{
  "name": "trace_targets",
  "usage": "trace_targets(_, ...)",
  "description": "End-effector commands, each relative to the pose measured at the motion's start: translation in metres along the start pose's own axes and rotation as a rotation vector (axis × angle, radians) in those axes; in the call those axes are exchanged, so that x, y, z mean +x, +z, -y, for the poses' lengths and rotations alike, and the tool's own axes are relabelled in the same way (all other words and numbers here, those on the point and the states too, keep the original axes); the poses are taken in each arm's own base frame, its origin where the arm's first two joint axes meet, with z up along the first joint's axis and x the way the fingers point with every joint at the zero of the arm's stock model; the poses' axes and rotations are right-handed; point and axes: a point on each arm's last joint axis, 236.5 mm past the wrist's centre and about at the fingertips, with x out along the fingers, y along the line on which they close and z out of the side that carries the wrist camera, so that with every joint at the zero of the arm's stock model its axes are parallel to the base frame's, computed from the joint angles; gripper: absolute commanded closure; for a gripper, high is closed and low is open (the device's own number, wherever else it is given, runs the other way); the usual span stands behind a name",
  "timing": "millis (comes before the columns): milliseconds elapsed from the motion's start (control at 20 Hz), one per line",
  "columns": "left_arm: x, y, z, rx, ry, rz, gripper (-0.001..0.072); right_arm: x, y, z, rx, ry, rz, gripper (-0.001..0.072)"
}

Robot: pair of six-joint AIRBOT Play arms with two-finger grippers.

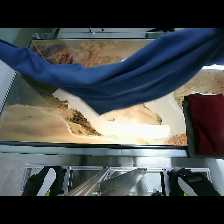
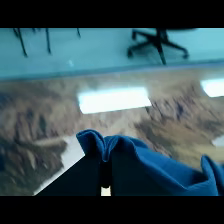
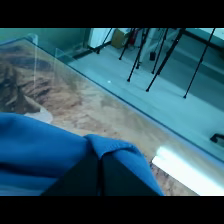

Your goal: Fold the shirts.

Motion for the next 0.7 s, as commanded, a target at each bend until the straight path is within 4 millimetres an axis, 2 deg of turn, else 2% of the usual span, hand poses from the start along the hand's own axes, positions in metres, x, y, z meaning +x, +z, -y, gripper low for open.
trace_targets(0, 0.003, 0.013, 0.002, 0.029, -0.021, -0.004, 0.0692, 0.03, -0.058, -0.008, 0.071, 0.062, -0.168, 0.0693)
trace_targets(100, 0.055, -0.025, 0.001, -0.025, -0.136, -0.156, 0.0692, 0.074, -0.122, -0.009, 0.149, 0.111, -0.318, 0.0693)
trace_targets(200, 0.116, -0.079, 0.007, -0.086, -0.249, -0.317, 0.0692, 0.116, -0.193, -0.012, 0.236, 0.142, -0.453, 0.0693)
trace_targets(300, 0.172, -0.156, 0.017, -0.158, -0.333, -0.527, 0.0691, 0.151, -0.265, -0.019, 0.319, 0.163, -0.576, 0.0692)
trace_targets(350, 0.196, -0.201, 0.022, -0.187, -0.358, -0.642, 0.0691, 0.168, -0.3, -0.022, 0.357, 0.17, -0.636, 0.0692)
trace_targets(450, 0.231, -0.285, 0.024, -0.222, -0.359, -0.829, 0.069, 0.195, -0.361, -0.027, 0.42, 0.177, -0.741, 0.0688)
trace_targets(500, 0.245, -0.318, 0.019, -0.225, -0.339, -0.89, 0.0682, 0.206, -0.386, -0.029, 0.454, 0.179, -0.787, 0.068)
trace_targets(550, 0.258, -0.344, 0.013, -0.224, -0.322, -0.938, 0.0334, 0.217, -0.409, -0.03, 0.501, 0.165, -0.826, 0.0522)
trace_targets(600, 0.267, -0.358, 0.008, -0.249, -0.308, -0.972, 0.0016, 0.225, -0.426, -0.029, 0.537, 0.15, -0.85, 0.0341)
trace_targets(650, 0.271, -0.366, -0.001, -0.287, -0.285, -1.007, 0.002, 0.231, -0.437, -0.026, 0.554, 0.142, -0.865, 0.0327)
